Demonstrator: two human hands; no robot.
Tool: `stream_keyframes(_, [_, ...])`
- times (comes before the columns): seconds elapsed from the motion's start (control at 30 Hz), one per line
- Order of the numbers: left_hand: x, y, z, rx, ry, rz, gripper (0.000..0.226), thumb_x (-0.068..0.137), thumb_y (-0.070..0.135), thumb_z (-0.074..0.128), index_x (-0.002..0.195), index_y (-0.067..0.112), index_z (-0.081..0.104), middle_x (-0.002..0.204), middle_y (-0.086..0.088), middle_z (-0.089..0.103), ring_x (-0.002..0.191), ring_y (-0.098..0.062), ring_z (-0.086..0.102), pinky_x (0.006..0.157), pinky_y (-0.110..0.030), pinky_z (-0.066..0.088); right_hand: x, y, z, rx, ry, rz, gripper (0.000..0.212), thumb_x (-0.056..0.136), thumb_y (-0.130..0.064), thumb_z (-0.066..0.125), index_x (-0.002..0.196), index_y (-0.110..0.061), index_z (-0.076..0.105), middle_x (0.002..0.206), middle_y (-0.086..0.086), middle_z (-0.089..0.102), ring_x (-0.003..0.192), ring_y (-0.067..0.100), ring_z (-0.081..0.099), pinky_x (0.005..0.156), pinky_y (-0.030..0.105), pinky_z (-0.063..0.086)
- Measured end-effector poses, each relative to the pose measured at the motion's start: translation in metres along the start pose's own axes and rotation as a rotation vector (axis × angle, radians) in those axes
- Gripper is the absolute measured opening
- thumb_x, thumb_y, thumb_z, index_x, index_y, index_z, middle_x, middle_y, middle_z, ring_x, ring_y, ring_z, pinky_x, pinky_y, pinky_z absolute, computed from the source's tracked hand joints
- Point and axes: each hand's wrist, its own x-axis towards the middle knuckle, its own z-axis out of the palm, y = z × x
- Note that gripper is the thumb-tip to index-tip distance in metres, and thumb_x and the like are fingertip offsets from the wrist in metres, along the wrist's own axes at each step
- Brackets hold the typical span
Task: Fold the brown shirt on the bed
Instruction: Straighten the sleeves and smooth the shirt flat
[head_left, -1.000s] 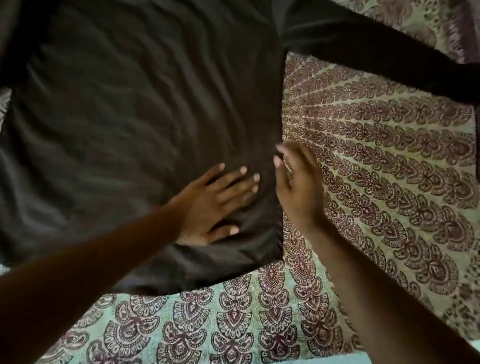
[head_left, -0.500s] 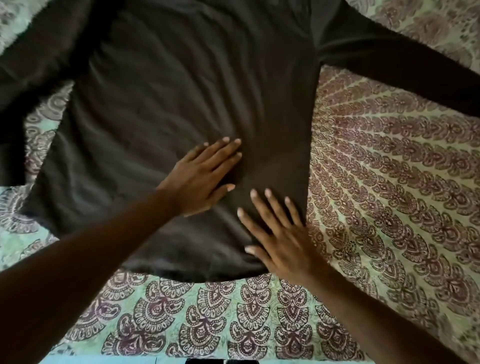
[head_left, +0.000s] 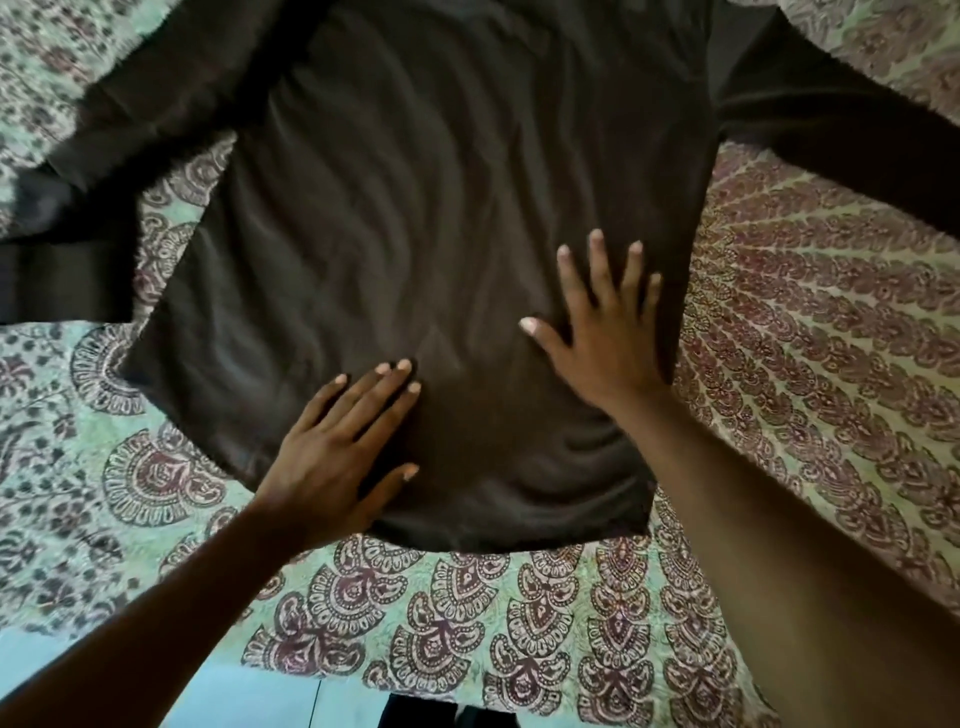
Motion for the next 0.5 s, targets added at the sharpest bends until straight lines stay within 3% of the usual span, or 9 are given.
stream_keyframes(0.17, [0.052,-0.024,-0.024,0.006,0.139,-0.100,0.065,0.103,0.047,0.042,0.159,0.015,0.032,0.171,-0.006,0.019,0.158,-0.022,0.020,0.125,-0.046,0.025,-0.109,-0.049,0.016,-0.050,-0.058,-0.345,0.084,0.097,-0.075,0.035,0.164,-0.030,0.014,0.173,0.013,0.000,0.159,0.039,-0.003,0.118,0.070,0.016])
stream_keyframes(0.33, [0.076,-0.031,-0.014,0.078,0.049,-0.075,0.072,0.102,0.055,0.037,0.163,0.021,0.022,0.172,-0.006,0.011,0.159,-0.023,0.014,0.125,-0.049,0.021,-0.168,-0.043,0.016,-0.030,-0.167,-0.716,0.066,0.104,-0.065,0.036,0.162,-0.042,0.017,0.174,0.005,0.003,0.160,0.031,0.005,0.120,0.063,0.023])
stream_keyframes(0.4, [0.069,-0.028,-0.004,0.099,0.029,-0.066,0.072,0.102,0.057,0.035,0.163,0.024,0.019,0.173,-0.005,0.008,0.159,-0.023,0.012,0.125,-0.050,0.019,-0.145,-0.031,0.008,-0.006,-0.079,-0.594,0.068,0.101,-0.067,0.038,0.161,-0.040,0.024,0.173,0.006,0.007,0.160,0.029,0.008,0.122,0.060,0.022])
stream_keyframes(0.5, [0.059,-0.024,0.001,0.100,0.053,-0.088,0.072,0.102,0.058,0.034,0.164,0.025,0.017,0.173,-0.004,0.007,0.159,-0.022,0.011,0.126,-0.050,0.017,-0.102,-0.011,-0.002,-0.029,-0.010,-0.150,0.075,0.099,-0.072,0.034,0.163,-0.035,0.019,0.173,0.005,0.004,0.160,0.032,0.004,0.123,0.060,0.017])
